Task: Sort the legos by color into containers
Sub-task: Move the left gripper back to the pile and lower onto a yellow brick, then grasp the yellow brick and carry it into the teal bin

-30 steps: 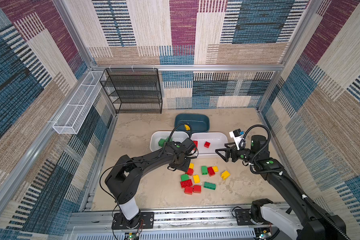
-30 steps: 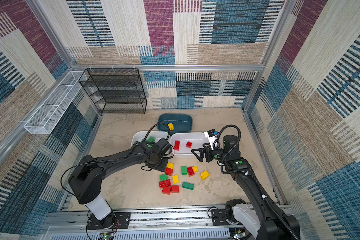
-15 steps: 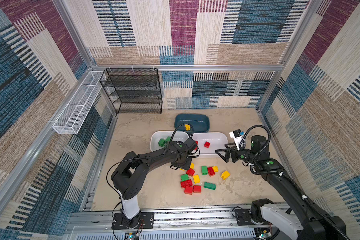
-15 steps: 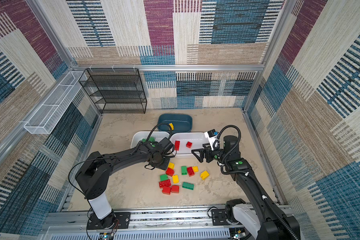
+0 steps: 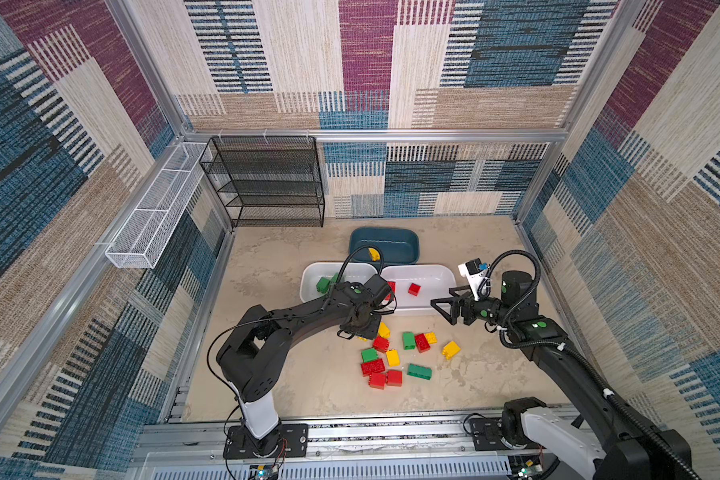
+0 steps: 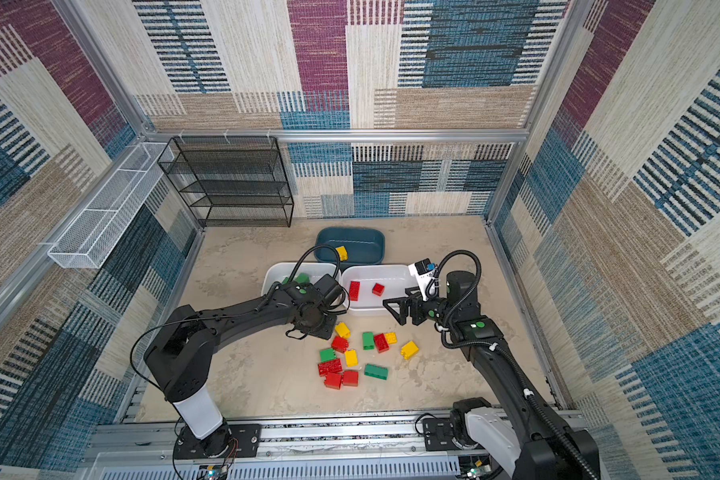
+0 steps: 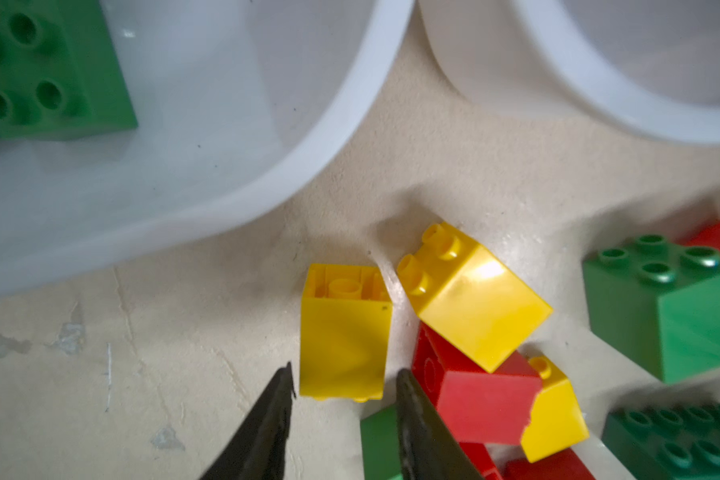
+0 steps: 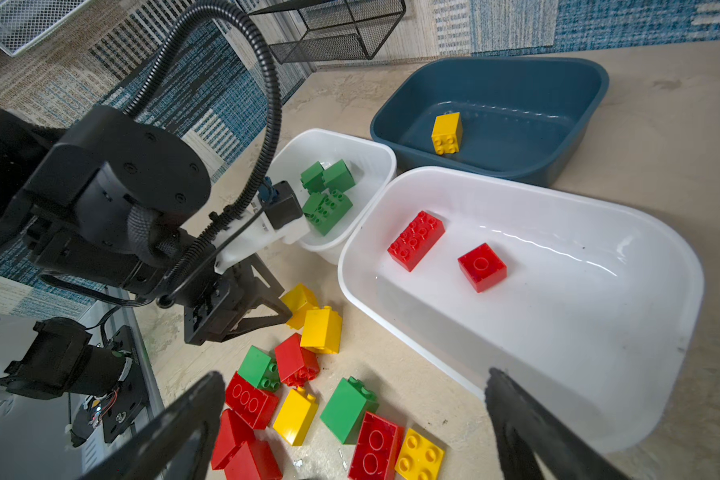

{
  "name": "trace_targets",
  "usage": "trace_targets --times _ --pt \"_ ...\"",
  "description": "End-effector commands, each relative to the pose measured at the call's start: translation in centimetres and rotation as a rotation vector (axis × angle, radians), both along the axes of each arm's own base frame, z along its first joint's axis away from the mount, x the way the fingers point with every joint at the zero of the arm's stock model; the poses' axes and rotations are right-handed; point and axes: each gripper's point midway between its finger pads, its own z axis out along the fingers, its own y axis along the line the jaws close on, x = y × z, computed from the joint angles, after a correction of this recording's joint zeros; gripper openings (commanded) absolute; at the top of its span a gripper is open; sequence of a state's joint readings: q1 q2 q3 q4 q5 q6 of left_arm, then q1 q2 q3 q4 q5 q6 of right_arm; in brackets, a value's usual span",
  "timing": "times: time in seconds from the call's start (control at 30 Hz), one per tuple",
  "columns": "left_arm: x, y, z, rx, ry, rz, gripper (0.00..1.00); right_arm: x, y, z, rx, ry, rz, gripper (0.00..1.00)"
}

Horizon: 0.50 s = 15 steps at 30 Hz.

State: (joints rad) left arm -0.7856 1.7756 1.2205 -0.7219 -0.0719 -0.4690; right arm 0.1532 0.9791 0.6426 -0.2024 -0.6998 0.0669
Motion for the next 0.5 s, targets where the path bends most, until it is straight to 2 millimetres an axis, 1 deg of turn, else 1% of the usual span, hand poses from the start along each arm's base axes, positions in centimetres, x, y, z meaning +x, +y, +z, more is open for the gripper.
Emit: trace_targets --times 0.0,0.13,0.23,0.3,0.37,0.43,0.47 --pt "-0.5 0.1 -1.1 0.01 0.039 0.001 0.44 0.3 0.1 0.7 0.013 -0.026 0.005 0.99" --pt "-0.1 -0.4 -1.8 0.004 0.036 -0.003 0.45 0.2 0.1 0.8 0.006 -0.028 0.002 0.99" --pt "0.3 -0.6 -2.1 0.0 0.033 0.0 0.44 0.2 0.0 0.6 0.006 -0.024 0.0 0.99" --pt "0.5 -0.8 -2.3 -0.005 0.034 0.002 0.4 0.2 0.1 0.6 0.006 -0.023 0.002 0.99" --pt "0.6 -0.8 -2.3 -0.011 0.033 0.002 0.33 0.2 0.1 0.6 0.008 -0.022 0.001 0.99" --pt "0.7 -0.8 -2.0 -0.016 0.032 0.004 0.26 0.2 0.1 0.5 0.008 -0.02 0.001 0.99" --pt "0.7 -0.8 -1.6 -0.018 0.032 0.002 0.24 0.2 0.1 0.5 0.008 -0.02 0.002 0.99"
